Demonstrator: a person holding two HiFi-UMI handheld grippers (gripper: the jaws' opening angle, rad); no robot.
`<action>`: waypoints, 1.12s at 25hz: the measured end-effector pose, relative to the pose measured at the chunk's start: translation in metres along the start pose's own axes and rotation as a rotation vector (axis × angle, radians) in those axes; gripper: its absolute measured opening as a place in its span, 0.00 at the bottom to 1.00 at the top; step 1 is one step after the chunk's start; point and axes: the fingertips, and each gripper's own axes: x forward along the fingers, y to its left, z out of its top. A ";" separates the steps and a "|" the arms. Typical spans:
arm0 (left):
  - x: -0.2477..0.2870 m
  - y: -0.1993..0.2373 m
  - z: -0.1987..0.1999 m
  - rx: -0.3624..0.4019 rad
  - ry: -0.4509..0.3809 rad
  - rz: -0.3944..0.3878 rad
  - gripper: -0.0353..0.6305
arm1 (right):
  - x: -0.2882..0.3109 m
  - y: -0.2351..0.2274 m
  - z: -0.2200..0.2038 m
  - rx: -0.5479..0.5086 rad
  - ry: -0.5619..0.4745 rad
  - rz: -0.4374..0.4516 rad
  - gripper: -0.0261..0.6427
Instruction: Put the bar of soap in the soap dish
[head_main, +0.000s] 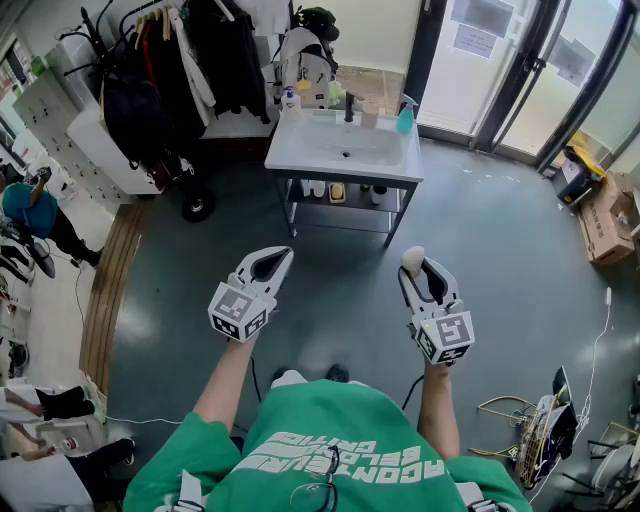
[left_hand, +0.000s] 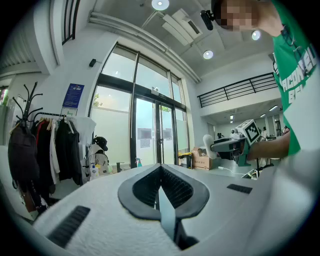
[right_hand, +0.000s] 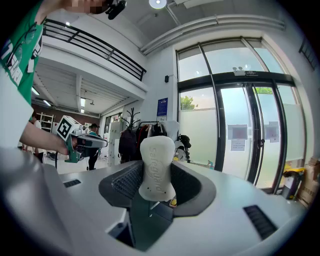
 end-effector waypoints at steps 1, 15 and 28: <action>0.003 0.001 0.000 -0.002 0.002 0.002 0.06 | 0.001 -0.003 0.000 0.000 0.001 0.001 0.31; 0.024 0.001 -0.005 0.000 0.035 0.026 0.06 | 0.007 -0.029 -0.008 0.010 0.011 0.012 0.31; 0.030 0.006 -0.014 -0.003 0.057 0.050 0.06 | 0.019 -0.043 -0.015 0.044 0.003 0.029 0.31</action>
